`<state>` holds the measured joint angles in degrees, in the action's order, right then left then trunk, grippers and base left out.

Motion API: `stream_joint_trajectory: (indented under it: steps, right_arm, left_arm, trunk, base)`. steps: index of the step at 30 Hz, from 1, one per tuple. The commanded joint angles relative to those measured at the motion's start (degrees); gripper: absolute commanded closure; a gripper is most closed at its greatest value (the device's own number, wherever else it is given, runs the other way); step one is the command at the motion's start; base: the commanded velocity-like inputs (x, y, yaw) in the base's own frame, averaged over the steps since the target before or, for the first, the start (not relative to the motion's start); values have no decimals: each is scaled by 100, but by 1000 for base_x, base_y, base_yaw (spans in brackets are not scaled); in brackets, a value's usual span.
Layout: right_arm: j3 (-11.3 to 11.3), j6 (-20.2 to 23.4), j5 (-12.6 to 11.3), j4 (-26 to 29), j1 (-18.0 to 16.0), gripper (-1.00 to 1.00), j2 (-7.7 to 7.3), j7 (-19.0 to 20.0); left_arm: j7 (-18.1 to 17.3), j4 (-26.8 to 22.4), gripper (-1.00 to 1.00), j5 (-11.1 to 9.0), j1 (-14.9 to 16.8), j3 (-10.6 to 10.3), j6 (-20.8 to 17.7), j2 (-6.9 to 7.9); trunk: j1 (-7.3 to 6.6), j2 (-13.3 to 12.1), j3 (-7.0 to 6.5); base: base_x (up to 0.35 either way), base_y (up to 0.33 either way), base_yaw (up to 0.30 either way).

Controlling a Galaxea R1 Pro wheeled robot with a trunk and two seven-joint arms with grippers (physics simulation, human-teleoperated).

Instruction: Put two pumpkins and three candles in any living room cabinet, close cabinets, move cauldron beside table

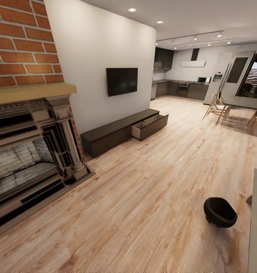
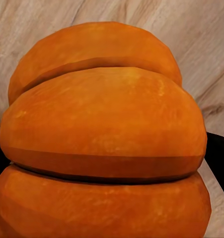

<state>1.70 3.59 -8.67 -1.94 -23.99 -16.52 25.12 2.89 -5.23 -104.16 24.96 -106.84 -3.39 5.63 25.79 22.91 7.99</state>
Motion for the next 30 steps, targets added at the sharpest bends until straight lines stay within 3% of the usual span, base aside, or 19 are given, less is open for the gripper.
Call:
stream_joint_trajectory:
  steps: [1,21,30]
  right_arm:
    - [-3,1,-3,0,0,100,0,-5]
    - [-3,-2,-3,0,0,100,0,-5]
    - [-5,-206,-7,0,0,100,0,1]
  left_arm:
    - [10,0,100,10,0,-3,-4,0]
    - [10,11,100,13,0,-3,-4,12]
    - [10,29,100,18,0,-3,-12,34]
  trunk:
    - [0,1,10]
    - [0,1,196]
    - [0,1,242]
  base:
    - [0,0,0]
    - [7,0,0]
    - [274,0,0]
